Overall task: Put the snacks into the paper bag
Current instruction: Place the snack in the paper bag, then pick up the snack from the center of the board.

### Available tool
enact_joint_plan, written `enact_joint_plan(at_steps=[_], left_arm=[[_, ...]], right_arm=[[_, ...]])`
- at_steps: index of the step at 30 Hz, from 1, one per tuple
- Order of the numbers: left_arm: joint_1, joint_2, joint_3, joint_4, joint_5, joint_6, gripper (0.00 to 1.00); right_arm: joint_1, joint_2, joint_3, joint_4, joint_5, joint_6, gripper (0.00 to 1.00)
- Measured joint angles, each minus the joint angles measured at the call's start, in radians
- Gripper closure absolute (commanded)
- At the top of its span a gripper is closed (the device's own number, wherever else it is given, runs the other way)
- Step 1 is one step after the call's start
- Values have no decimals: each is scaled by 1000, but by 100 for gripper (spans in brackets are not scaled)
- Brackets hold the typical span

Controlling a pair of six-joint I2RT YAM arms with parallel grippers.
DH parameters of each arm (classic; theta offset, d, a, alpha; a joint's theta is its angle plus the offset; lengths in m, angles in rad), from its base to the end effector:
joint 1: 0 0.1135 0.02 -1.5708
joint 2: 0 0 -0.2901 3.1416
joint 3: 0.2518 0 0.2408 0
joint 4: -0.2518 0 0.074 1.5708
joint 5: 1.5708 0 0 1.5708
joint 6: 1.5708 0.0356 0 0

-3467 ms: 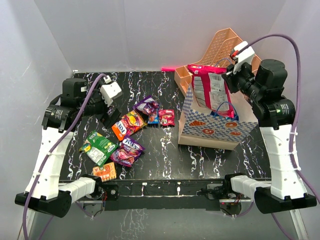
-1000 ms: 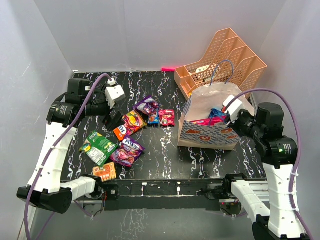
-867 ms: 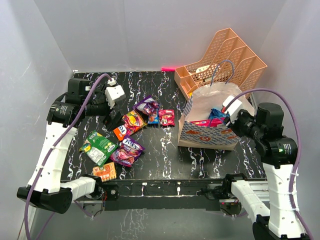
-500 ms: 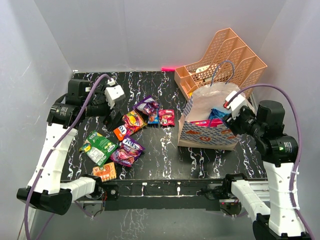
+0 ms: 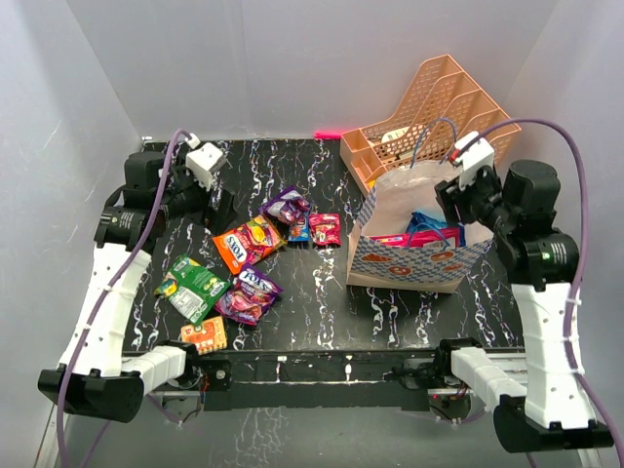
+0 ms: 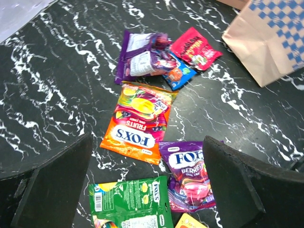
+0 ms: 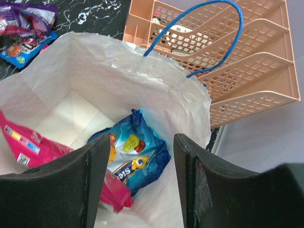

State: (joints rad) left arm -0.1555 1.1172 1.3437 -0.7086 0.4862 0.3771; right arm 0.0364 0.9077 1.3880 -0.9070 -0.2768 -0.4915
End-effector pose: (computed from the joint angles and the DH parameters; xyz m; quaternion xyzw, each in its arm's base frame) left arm 0.1951 -0.0474 0.4362 0.3388 0.7682 -0.1491 0.5223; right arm 0.1186 0.0141 0.4583 -0.2894 0.7844 -0.0080 0.5485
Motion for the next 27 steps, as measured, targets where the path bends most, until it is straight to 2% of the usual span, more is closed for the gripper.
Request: enact_joint_plan(at_steps=[9, 19, 23, 27], left_arm=[[23, -23, -96, 53, -144, -93, 2], [37, 48, -225, 37, -192, -100, 2], [113, 55, -274, 18, -210, -69, 2], [282, 65, -321, -4, -196, -16, 2]], right_arm=[[0, 170, 76, 100, -30, 106, 36], [0, 212, 82, 242, -169, 156, 30], [0, 220, 79, 285, -213, 170, 29], [0, 232, 54, 319, -259, 185, 29]])
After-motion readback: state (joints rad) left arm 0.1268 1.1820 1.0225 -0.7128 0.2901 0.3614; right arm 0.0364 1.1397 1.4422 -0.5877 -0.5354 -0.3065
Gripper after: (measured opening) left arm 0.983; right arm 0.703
